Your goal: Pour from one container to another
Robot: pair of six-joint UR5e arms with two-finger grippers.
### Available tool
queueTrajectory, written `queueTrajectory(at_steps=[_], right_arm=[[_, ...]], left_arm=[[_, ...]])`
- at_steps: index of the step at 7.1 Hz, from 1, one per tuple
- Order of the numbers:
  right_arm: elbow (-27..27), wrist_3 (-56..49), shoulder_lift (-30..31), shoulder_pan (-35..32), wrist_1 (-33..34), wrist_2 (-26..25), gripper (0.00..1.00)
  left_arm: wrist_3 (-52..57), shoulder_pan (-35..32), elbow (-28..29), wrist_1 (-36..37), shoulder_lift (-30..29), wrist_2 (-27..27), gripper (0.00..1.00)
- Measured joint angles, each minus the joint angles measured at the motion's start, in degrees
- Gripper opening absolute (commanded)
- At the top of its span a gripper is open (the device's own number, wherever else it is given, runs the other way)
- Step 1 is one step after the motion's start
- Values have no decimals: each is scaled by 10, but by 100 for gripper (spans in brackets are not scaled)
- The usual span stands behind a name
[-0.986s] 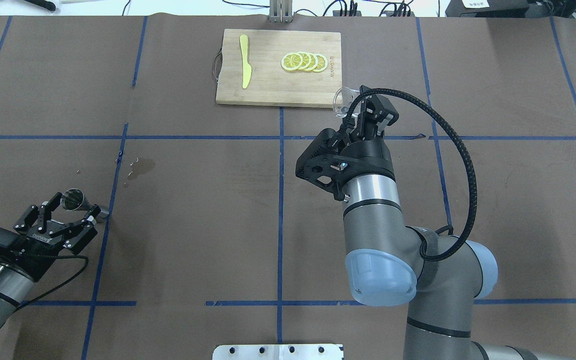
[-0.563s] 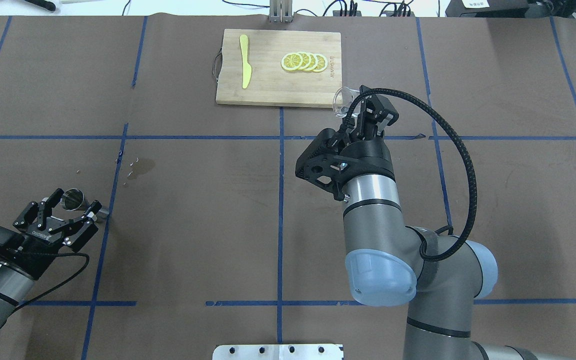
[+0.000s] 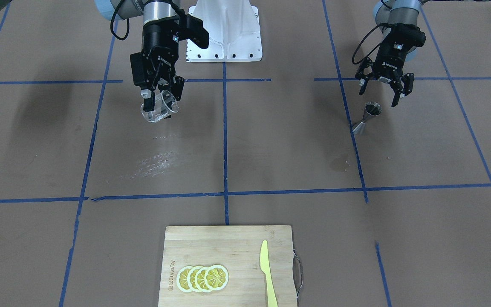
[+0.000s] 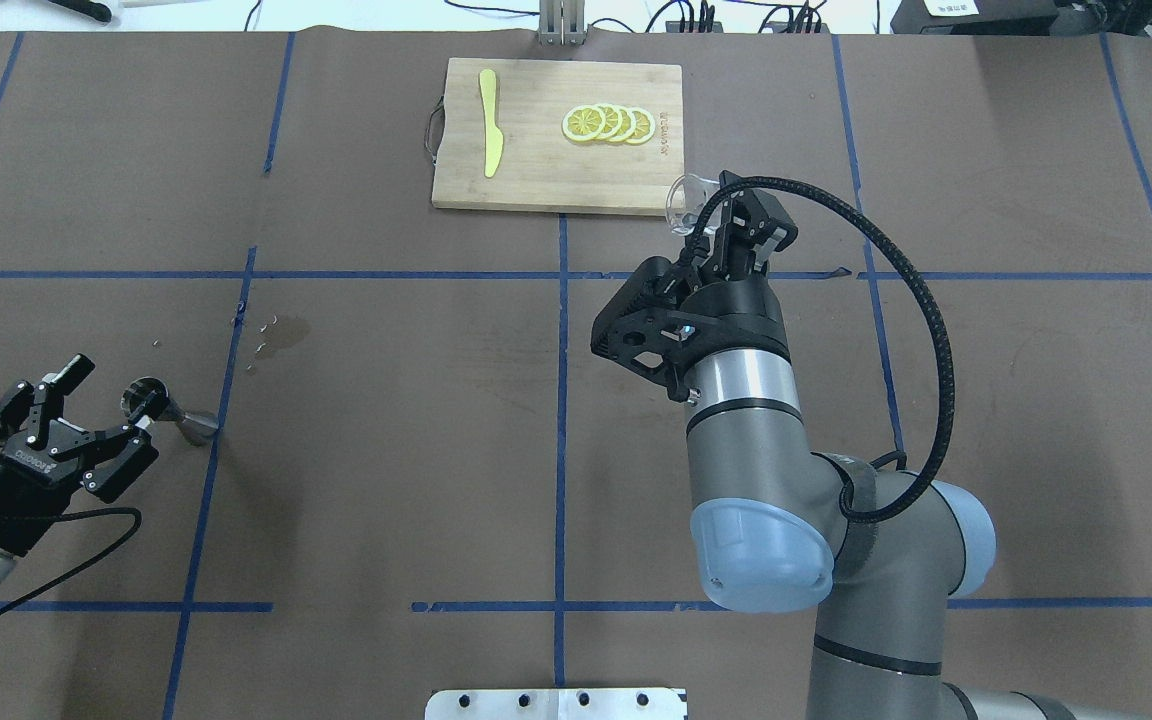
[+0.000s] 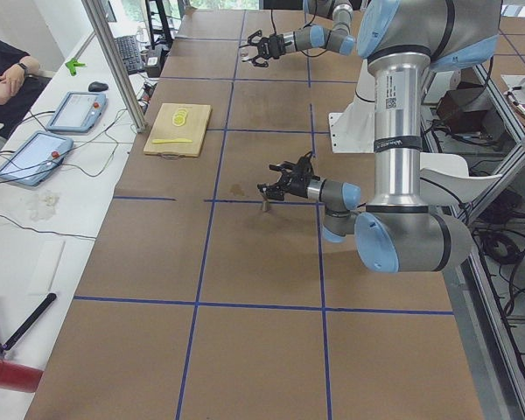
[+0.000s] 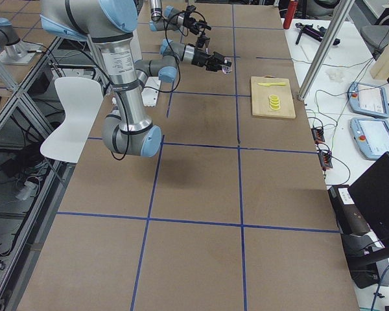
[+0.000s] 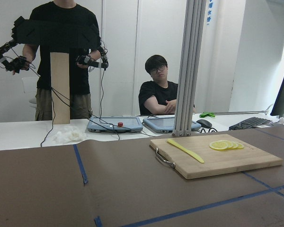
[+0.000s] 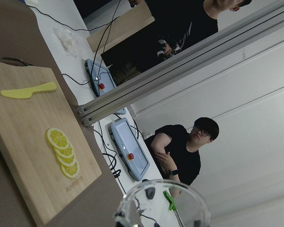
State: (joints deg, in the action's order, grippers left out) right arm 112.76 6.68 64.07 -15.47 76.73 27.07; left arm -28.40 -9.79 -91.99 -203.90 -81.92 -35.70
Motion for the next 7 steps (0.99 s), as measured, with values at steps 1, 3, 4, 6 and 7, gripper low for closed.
queueTrajectory(at_steps=[1,3,4,6,7], right_arm=[[0,0,0,0,0,0,0],[0,0,0,0,0,0,0],[0,0,0,1,0,0,0],[0,0,1,1,0,0,0],[0,0,1,1,0,0,0]], left_arm=[[7,-27,-2,-6,8,-39,100],[15,-137,-3,3,32,-197,100],[20,-212,-2,28,37,-303,100],[26,-347,3,95,38,-478,100],[32,-393,4,133,35,-532,100]])
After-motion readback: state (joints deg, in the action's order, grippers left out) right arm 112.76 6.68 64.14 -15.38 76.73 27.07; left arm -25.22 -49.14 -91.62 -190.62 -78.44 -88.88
